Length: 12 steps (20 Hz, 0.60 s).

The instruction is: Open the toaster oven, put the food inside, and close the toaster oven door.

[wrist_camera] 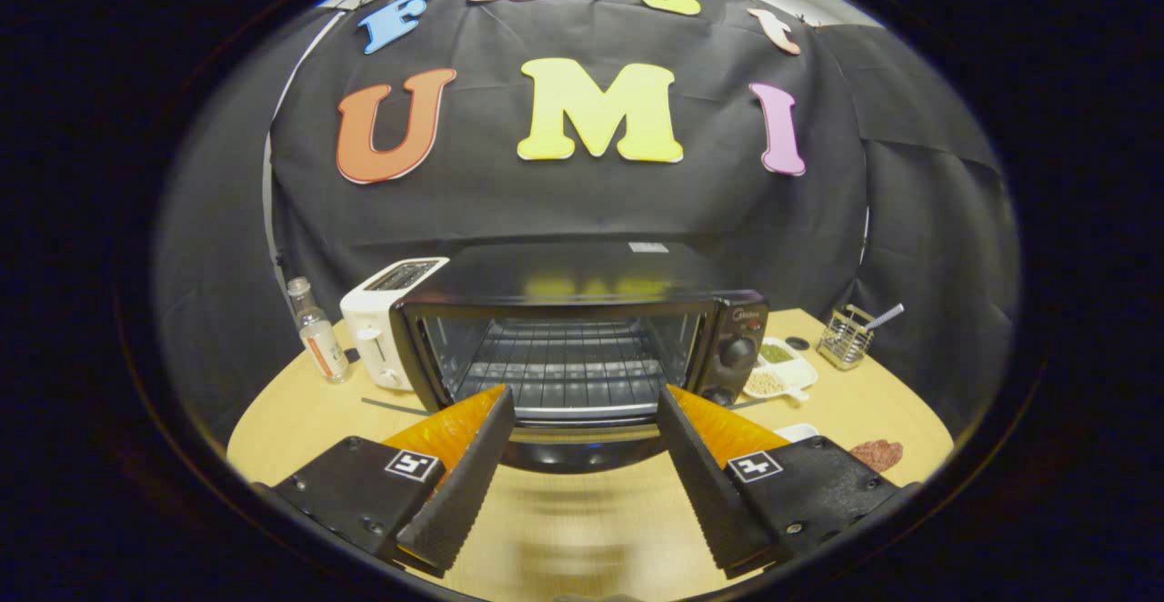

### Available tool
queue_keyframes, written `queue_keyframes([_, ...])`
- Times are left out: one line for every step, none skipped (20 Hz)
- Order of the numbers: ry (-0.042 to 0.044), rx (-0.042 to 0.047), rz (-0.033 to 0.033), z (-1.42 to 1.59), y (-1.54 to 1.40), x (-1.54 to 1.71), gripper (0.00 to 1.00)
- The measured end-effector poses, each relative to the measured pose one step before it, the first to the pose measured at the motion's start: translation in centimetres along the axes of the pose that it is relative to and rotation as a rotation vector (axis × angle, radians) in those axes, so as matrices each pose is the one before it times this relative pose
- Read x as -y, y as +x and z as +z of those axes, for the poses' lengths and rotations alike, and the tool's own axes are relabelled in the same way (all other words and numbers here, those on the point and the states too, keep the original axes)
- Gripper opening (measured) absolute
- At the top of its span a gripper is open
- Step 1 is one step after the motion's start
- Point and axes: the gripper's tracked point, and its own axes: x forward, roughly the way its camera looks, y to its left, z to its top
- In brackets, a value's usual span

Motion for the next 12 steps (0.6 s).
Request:
queue_keyframes([-0.00100,-0.00386,0.00185,-0.683,-0.379,0.029,1.00])
queue_keyframes([-0.00603,-0.00999,0.00045,-0.732,-0.284,0.050,1.00])
queue_keyframes([-0.00858,-0.01132,0.00206,-0.878,-0.227,-0.008,1.00])
queue_keyframes([-0.00322,-0.01239,0.00163,-0.781,-0.128,0.028,1.00])
queue_keyframes([-0.00227,-0.01930,0.00318,-1.139,-0.003,0.099,1.00])
queue_keyframes([0.00061,-0.02113,0.00373,-1.134,0.058,0.121,1.00])
queue_keyframes([0.00495,-0.02608,0.00322,-1.148,0.362,0.027,1.00])
queue_keyframes([0.00523,-0.02172,0.00417,-0.943,0.372,0.033,1.00])
queue_keyframes([0.00363,-0.01505,0.00289,-0.716,0.214,0.038,1.00])
queue_keyframes([-0.00273,-0.01690,-0.00135,-0.691,0.315,0.077,1.00])
queue_keyframes([-0.00623,-0.01667,0.00074,-0.845,0.291,-0.005,1.00])
queue_keyframes([-0.00330,-0.01427,-0.00014,-0.468,0.379,-0.050,1.00])
